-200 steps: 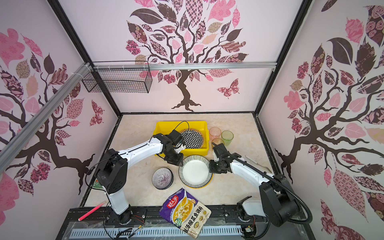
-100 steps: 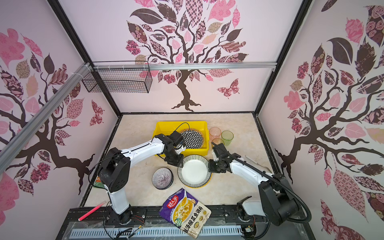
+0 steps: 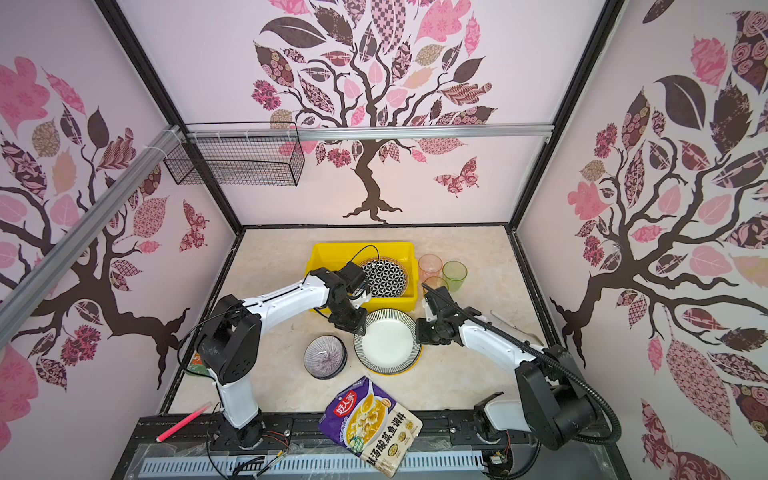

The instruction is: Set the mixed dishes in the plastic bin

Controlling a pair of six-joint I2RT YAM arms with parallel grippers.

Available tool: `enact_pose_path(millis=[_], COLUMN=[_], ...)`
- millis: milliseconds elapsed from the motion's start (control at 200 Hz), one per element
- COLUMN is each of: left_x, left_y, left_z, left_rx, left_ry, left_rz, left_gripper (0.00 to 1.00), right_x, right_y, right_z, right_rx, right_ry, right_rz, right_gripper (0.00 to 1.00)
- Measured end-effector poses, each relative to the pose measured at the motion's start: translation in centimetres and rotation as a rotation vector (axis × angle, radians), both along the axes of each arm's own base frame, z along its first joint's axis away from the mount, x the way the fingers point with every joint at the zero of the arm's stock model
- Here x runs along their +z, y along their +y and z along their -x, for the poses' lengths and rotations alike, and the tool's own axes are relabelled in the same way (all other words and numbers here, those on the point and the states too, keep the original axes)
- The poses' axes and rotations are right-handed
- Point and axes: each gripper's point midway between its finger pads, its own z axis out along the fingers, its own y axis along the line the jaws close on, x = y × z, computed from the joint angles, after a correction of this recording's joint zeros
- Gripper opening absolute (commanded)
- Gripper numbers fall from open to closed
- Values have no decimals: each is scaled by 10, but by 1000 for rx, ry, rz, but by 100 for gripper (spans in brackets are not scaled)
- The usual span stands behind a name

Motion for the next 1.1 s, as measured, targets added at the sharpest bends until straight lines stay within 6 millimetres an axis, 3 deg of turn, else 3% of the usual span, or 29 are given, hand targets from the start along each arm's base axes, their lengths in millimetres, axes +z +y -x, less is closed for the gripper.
enact_pose_path(millis=[1101], left_x=[-6], left_y=[-2], left_z=[-10], left_rx=[33], left_ry=[1], left_rz=[21], left_gripper=[30], right_x=[-2], right_y=[7], right_z=[-6], right_rx=[4], right_ry=[-43], right_rz=[-55], right_gripper=[0])
